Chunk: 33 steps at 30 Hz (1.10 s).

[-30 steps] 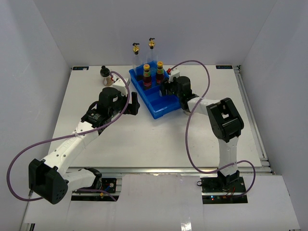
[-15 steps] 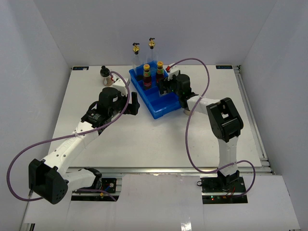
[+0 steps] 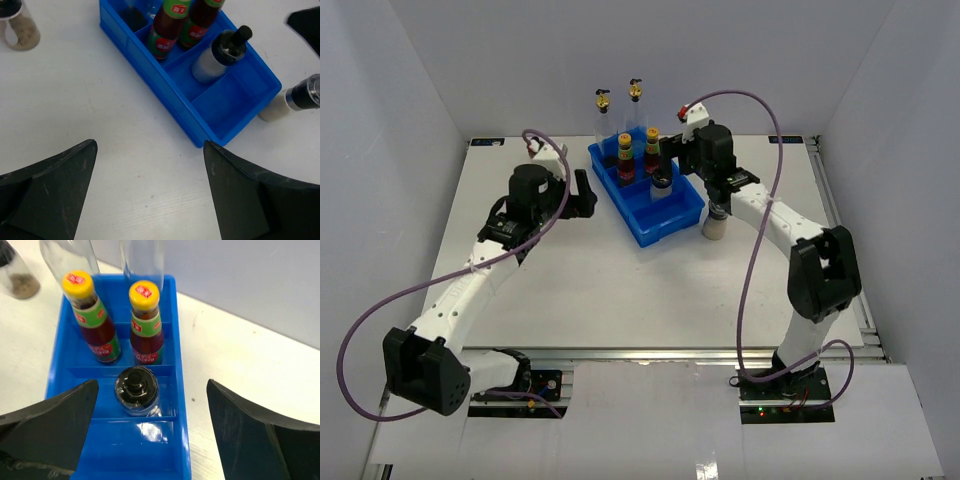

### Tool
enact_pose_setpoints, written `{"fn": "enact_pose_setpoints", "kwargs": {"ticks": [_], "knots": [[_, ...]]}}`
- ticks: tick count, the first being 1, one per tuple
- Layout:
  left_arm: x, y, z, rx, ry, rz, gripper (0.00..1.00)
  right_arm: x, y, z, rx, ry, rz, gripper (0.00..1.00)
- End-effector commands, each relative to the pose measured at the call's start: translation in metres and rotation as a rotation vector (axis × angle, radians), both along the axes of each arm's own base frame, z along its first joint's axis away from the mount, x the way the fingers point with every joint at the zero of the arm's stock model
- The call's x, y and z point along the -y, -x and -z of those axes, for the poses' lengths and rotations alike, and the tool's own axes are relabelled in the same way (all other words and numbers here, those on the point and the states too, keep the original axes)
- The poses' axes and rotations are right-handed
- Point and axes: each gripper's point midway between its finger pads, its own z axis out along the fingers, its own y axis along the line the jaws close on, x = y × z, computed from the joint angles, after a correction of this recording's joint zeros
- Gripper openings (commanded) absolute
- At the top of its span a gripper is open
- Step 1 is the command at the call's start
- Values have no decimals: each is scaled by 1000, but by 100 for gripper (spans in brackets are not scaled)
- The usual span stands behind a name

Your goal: Organize the condiment bottles

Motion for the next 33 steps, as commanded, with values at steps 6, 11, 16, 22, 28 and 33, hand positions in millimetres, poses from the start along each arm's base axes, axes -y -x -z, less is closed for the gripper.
{"fn": "enact_pose_setpoints", "kwargs": {"ticks": [6, 11, 16, 22, 28, 33], "knots": [[-64, -100, -28, -40, 131, -140, 98, 24, 111, -57, -11, -69, -149, 94], [-92, -152, -7, -48, 17, -228, 98, 33, 176, -63, 9, -154, -261, 94], [-111, -192, 16, -72, -67, -280, 98, 45, 187, -70, 55, -174, -223, 93], [-136, -230, 37, -85, -115, -348, 98, 47, 197, -72, 28, -165, -238, 94], [-151, -252, 59, -100, -135, -365, 97, 48, 202, -77, 52, -181, -249, 94], [-148, -267, 77, -94, -142, -327, 95, 46, 201, -77, 48, -173, -255, 95]]}}
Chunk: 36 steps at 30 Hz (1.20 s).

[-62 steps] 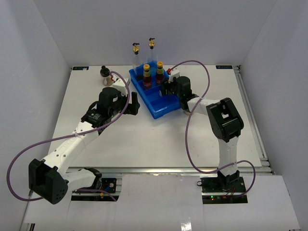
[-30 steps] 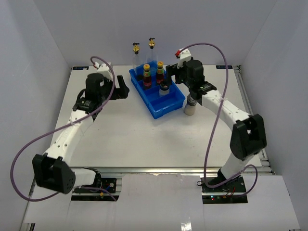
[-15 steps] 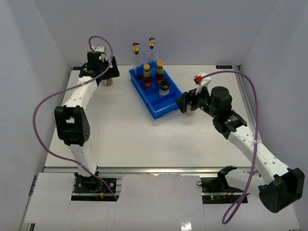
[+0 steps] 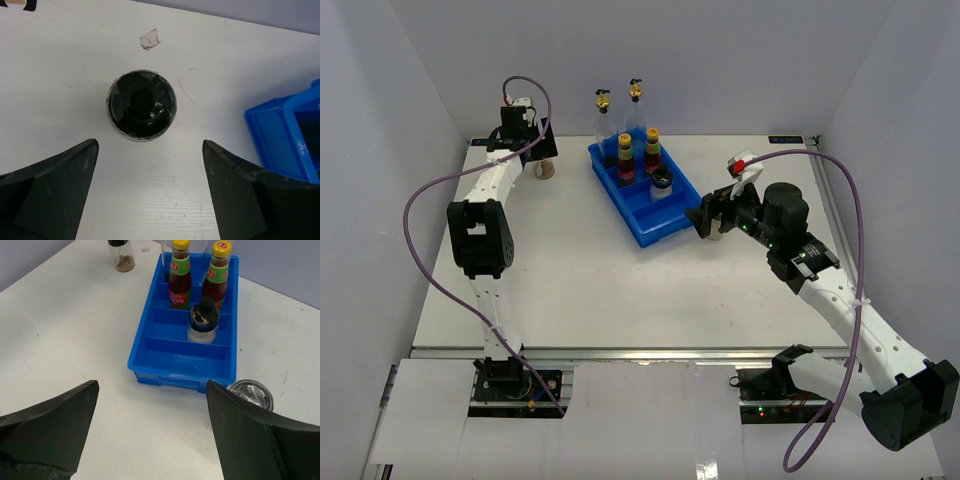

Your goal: Organize the condiment bottles

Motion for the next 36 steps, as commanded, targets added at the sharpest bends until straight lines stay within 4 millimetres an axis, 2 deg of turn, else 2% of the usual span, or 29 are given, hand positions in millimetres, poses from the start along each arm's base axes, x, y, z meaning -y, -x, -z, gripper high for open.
{"fn": "enact_pose_setpoints", "kwargs": {"ticks": [1, 6, 10, 13, 16, 19, 20, 21, 28, 32, 34, 36], "knots": [[-2, -21, -17, 71, -21, 27, 95, -5, 2, -14, 27, -18, -23, 95], [-9, -33, 6, 52, -65, 17, 95, -5, 1, -17, 25, -13, -18, 95], [-12, -42, 12, 78, -96, 27, 93, -12, 5, -15, 13, -36, -52, 96], [-13, -44, 15, 81, -109, 29, 80, -16, 7, -14, 5, -44, -69, 97], [-13, -41, 11, 85, -103, 21, 53, -18, 7, -12, 0, -42, -74, 98], [-11, -33, 1, 104, -97, 17, 13, -18, 7, -9, -8, -33, -76, 98], [-8, -28, -5, 108, -99, 18, 4, -18, 6, -8, -11, -31, -73, 98], [-7, -24, -11, 112, -104, 12, 1, -18, 7, -8, -10, -31, -73, 98], [20, 18, -69, 152, -106, 34, 0, -20, 16, -7, -29, -44, -104, 98], [34, 60, -88, 158, -90, 54, 0, -17, 24, -3, -44, -45, -109, 98], [49, 81, -94, 166, -72, 89, 0, -16, 28, -1, -50, -50, -110, 98], [74, 102, -99, 173, -73, 147, 0, -13, 33, -5, -45, -56, -110, 98]]}}
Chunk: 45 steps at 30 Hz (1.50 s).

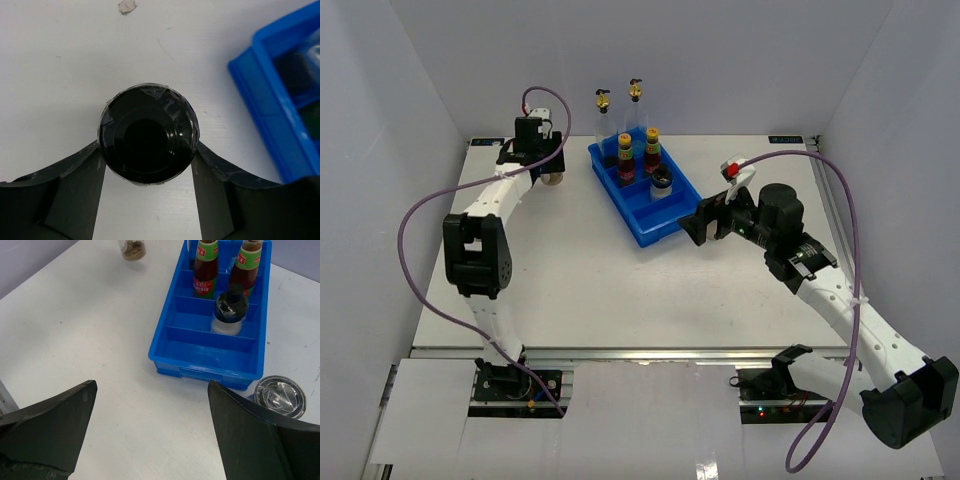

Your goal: Organize the condiment bottles

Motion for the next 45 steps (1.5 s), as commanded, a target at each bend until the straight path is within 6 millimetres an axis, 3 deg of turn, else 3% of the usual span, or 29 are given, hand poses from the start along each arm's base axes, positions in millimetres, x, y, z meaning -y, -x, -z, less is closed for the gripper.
{"fn": "enact_pose_setpoints", "kwargs": {"ticks": [1, 6, 9, 13, 18, 29, 39, 45], "knots": [[41, 44, -73, 150, 37, 90, 0, 3, 16, -13, 21, -36, -20, 98], [91, 95, -86, 181, 111, 226, 0, 8, 24, -22, 34, -52, -15, 98], [119, 123, -113, 240, 209, 331, 0, 11, 30, -29, 44, -67, -10, 98], [140, 129, -120, 248, 249, 412, 0, 16, 32, -33, 52, -81, 12, 98], [170, 117, -124, 257, 234, 495, 0, 19, 31, -32, 49, -86, 36, 98], [225, 74, -80, 227, 162, 595, 0, 27, 26, -37, 98, -88, 82, 97], [250, 39, -31, 216, 111, 602, 0, 31, 23, -37, 113, -105, 113, 97], [252, 25, -11, 221, 39, 600, 0, 33, 22, -39, 125, -116, 127, 97]]}}
